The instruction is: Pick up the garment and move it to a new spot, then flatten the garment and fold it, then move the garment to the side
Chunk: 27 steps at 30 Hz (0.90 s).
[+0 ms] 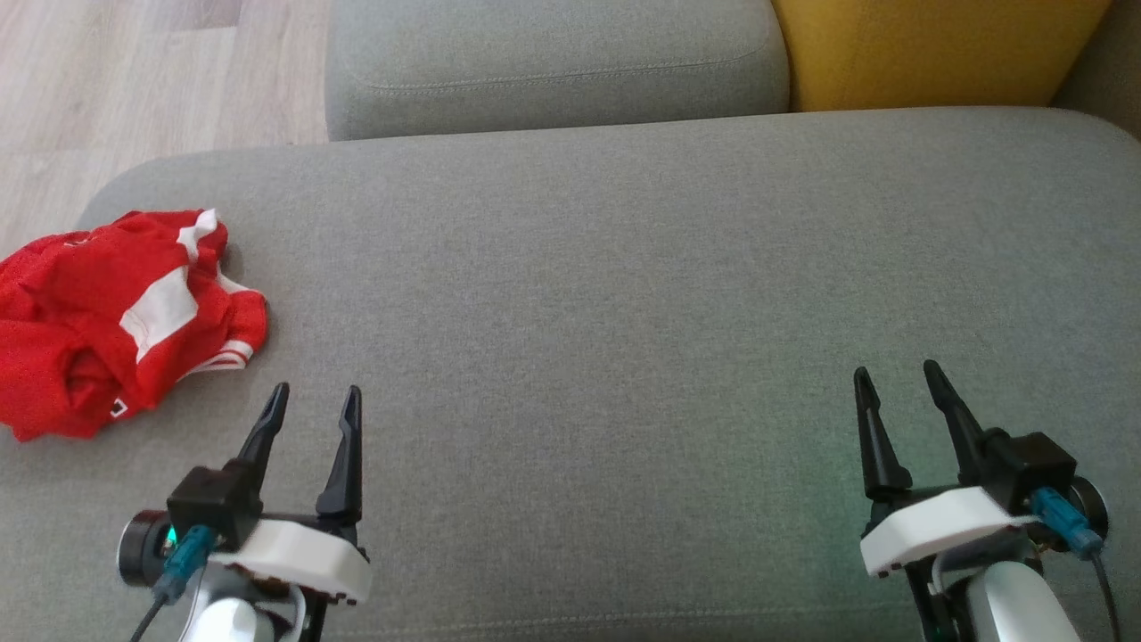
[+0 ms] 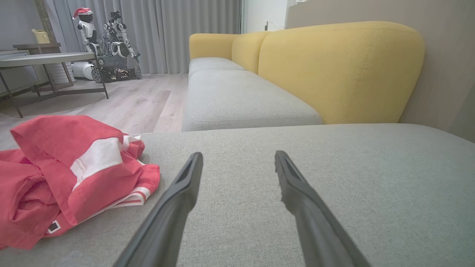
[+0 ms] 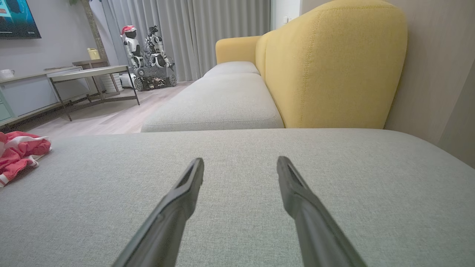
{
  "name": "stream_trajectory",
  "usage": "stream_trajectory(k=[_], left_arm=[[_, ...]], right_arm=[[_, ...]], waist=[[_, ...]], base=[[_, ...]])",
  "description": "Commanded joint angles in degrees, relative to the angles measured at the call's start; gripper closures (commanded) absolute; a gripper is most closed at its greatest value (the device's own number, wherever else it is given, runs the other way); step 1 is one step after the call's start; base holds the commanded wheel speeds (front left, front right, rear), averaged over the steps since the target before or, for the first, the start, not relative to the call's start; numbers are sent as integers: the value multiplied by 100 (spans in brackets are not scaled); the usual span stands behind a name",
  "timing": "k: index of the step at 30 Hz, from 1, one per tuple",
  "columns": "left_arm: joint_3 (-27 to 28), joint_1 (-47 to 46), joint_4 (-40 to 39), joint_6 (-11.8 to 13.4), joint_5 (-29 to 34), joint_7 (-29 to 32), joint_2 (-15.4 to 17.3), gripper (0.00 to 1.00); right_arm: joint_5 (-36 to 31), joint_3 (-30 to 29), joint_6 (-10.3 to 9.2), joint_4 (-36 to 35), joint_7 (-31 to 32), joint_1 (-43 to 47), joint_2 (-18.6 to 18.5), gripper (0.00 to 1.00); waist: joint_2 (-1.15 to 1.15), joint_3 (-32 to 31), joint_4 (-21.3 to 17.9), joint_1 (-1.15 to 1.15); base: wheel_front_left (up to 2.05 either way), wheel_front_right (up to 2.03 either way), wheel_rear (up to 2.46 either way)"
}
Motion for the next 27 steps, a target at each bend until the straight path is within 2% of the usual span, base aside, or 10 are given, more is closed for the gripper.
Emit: stream_trajectory(k=[1,19,27], left_arm=[[227,-195,-142,-21,-29,-70,12,0],[384,-240,-5,-114,37,-70,-77,0],[479,-326,26,-102,90,-70,-89,0]], right_arm=[[30,112,-4,-158,-82,-245,-16,0],[11,124,-4,-178,-176,-271,-16,0],[7,169,-4,-358,-147,-228,-16,0]], waist=[[0,8,2,0],[0,52,51,0],[0,71,495,0]], base=[[0,0,0],[0,0,0],[0,0,0]])
